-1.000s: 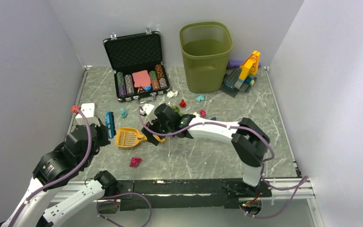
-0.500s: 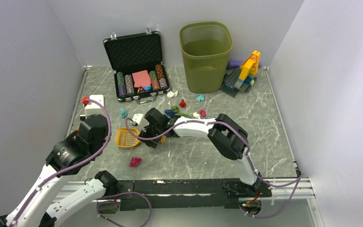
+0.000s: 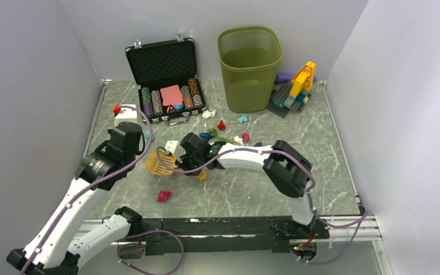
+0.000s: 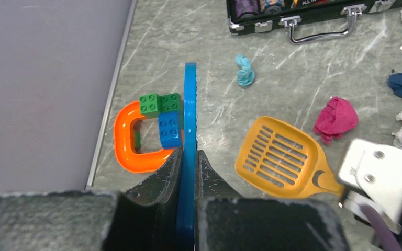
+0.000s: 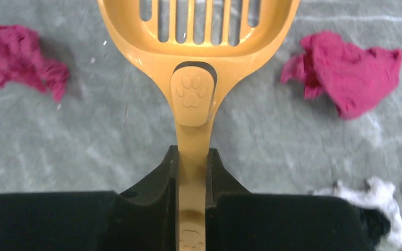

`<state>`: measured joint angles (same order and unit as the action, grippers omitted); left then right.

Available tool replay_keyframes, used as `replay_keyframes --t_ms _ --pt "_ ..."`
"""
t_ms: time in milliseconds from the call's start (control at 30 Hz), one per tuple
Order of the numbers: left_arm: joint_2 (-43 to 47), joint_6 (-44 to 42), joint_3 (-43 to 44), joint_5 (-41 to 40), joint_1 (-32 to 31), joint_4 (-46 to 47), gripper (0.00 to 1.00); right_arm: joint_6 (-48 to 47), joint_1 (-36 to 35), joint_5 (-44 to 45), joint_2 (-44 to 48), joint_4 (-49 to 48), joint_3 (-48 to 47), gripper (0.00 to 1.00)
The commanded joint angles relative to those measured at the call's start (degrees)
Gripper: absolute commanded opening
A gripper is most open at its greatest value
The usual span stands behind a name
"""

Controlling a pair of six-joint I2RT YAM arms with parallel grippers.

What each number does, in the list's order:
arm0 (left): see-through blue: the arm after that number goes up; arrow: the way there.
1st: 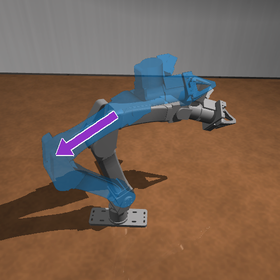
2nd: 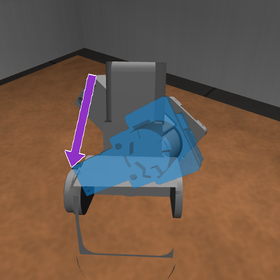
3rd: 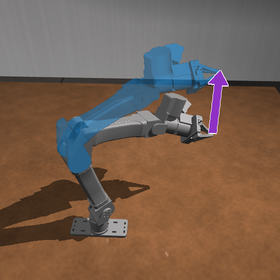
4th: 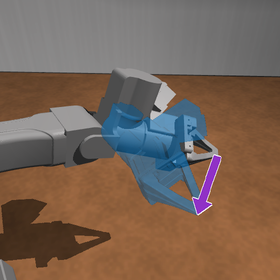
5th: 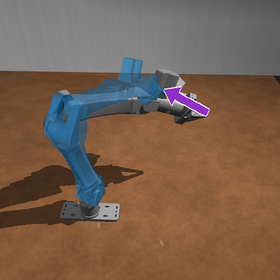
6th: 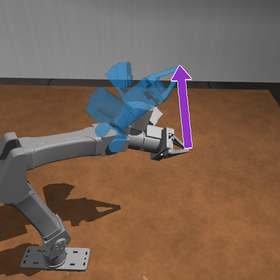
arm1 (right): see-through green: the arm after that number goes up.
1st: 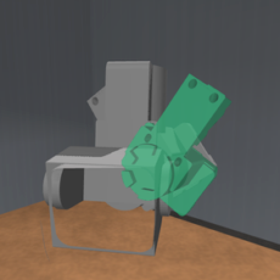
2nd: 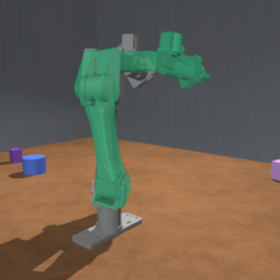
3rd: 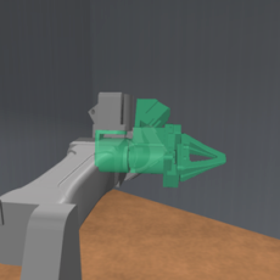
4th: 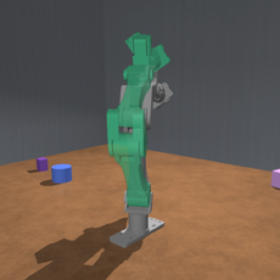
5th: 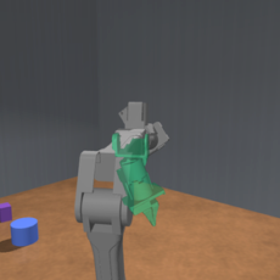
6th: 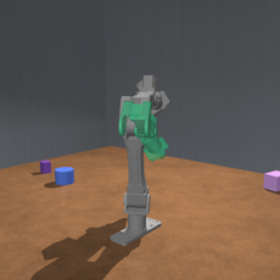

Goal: Sweep away the paper scraps from the table

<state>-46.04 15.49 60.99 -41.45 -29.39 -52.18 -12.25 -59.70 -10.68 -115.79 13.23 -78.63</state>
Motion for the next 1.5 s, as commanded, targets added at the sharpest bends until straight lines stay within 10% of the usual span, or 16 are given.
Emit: replay_keyframes --t_ms 0,767,933,1267,1467 --pt "-3.4 -2.6 2.2 4.2 0.9 6.6 0.0 2.9 0.6 2.0 11.0 -1.4 5.5 0.0" --pt "-47.4 -14.3 3.2 -5.1 8.0 26.1 0.0 31.8 2.2 25.7 64.4 13.4 34.9 0.0" --pt "-55.5 -13.9 10.3 11.5 7.6 22.1 0.0 34.6 2.2 27.1 68.7 16.9 35.8 0.0" --pt "-42.5 -4.4 5.8 48.7 3.6 22.3 0.0 36.1 2.3 31.7 69.9 18.6 34.4 0.0" --pt "-32.5 2.3 6.5 42.7 3.3 10.8 0.0 36.8 2.2 30.7 68.2 18.5 33.3 0.0"
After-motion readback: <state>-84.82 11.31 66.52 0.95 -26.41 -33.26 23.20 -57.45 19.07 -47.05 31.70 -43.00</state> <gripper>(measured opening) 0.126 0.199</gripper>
